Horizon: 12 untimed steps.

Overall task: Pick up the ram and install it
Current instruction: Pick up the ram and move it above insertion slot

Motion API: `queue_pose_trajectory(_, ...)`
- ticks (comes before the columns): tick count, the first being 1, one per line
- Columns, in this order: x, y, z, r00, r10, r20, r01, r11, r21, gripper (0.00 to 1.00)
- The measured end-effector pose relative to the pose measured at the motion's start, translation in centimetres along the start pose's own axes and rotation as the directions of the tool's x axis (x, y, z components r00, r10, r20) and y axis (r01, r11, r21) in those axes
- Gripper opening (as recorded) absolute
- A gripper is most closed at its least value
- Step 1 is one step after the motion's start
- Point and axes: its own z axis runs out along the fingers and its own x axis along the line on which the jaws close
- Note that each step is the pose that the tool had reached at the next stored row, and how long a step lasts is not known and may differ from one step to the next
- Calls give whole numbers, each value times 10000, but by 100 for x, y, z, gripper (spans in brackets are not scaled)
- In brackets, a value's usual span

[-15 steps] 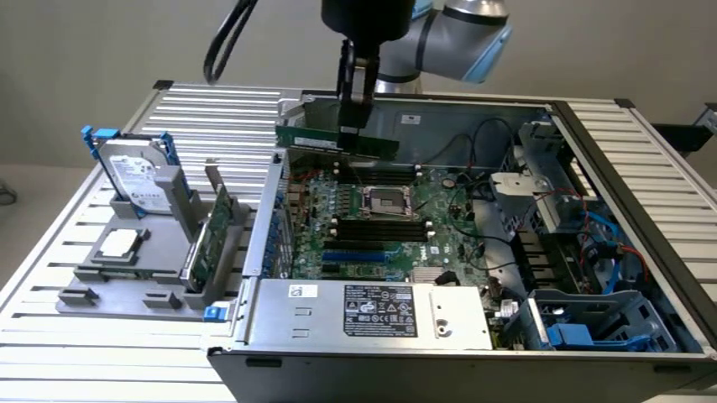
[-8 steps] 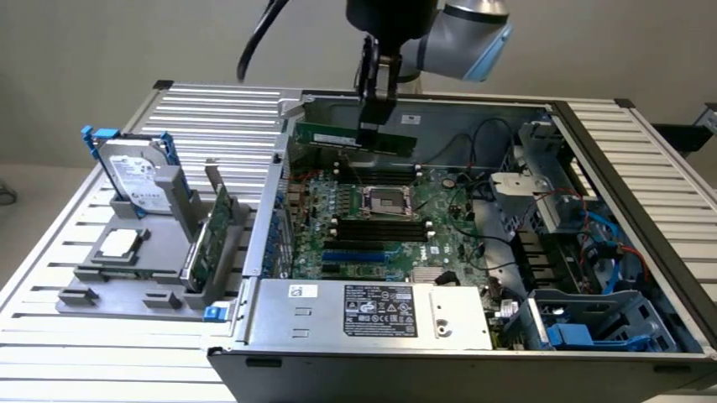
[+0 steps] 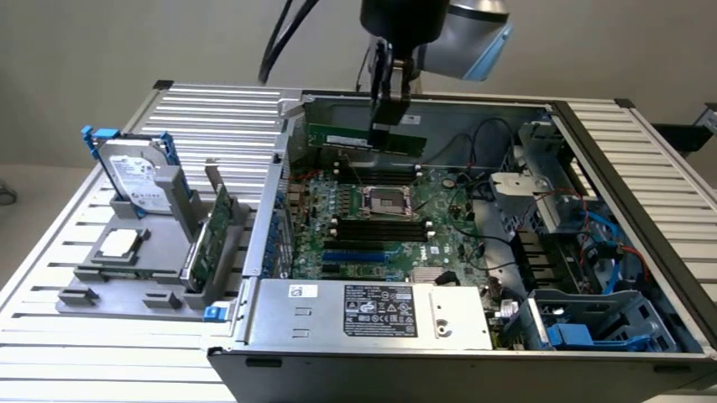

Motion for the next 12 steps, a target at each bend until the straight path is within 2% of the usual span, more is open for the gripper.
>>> queue_pose_trajectory(5, -76, -66, 48, 9999, -52, -101, 52, 10000, 51, 14)
queue_pose_trajectory(9, -119, -95, 89, 9997, -176, -181, 178, 9998, 119, 14)
queue_pose_trajectory(11, -131, -113, 100, 9996, -227, -192, 230, 9996, 155, 14)
queue_pose_trajectory(12, -136, -123, 104, 9995, -241, -194, 245, 9995, 194, 14)
